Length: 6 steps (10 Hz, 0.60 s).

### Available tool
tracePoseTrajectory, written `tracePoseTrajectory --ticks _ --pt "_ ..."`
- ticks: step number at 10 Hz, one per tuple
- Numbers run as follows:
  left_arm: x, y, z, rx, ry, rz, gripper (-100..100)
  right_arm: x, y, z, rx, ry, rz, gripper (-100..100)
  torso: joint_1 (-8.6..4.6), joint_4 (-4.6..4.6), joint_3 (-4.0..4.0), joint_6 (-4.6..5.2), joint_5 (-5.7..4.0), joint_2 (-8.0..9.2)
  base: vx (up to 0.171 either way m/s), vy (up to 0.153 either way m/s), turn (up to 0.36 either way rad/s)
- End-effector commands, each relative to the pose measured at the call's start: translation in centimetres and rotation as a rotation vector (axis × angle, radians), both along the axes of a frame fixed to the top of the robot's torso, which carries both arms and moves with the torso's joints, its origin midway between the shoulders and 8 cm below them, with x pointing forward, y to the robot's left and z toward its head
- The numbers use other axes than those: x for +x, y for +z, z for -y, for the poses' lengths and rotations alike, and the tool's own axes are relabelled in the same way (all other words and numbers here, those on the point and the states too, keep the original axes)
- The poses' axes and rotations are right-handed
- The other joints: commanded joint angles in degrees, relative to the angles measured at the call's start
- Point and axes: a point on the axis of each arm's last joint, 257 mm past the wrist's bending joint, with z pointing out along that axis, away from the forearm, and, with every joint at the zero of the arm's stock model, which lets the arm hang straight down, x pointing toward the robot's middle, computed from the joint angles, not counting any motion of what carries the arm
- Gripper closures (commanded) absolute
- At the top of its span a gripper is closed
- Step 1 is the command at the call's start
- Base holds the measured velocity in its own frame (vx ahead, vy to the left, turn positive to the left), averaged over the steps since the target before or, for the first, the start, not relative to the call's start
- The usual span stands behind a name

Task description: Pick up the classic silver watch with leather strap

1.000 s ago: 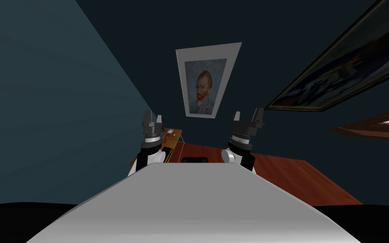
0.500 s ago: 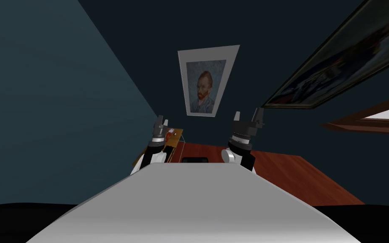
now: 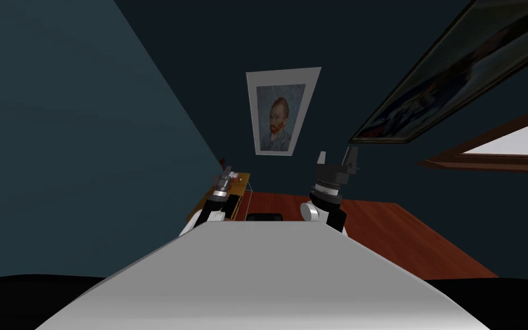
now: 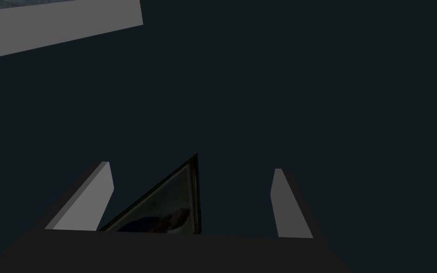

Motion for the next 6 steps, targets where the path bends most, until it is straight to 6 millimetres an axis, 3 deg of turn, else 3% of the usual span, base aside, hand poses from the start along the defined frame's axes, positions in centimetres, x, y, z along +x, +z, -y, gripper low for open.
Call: tracePoseTrajectory --ticks 1,2,3,6 --pt "0.3 -2.7 -0.2 0.017 -0.007 -0.069 -100 0.0 0.0 0.0 0.0 0.0 0.0 0 0.0 0.0 0.0 0.0 0.0 0.0 -0.058 0.073 -0.057" --pt "0.5 -4.6 -0.3 0.033 -0.013 -0.12 -100 0.0 0.0 0.0 0.0 0.0 0.0 0 -0.06 -0.02 -0.05 0.01 -0.01 -0.07 -0.078 0.072 -0.09" --pt "0.5 -5.1 -0.4 0.033 -0.011 -0.129 -100 0.0 0.0 0.0 0.0 0.0 0.0 0 -0.05 -0.02 -0.04 0.01 -0.01 -0.05 -0.055 0.05 -0.057" --pt "0.3 -12.3 -1.3 0.095 -0.018 -0.307 -100 0.0 0.0 0.0 0.0 0.0 0.0 0 -0.22 -0.05 -0.13 0.03 -0.05 -0.21 -0.04 0.028 -0.13"
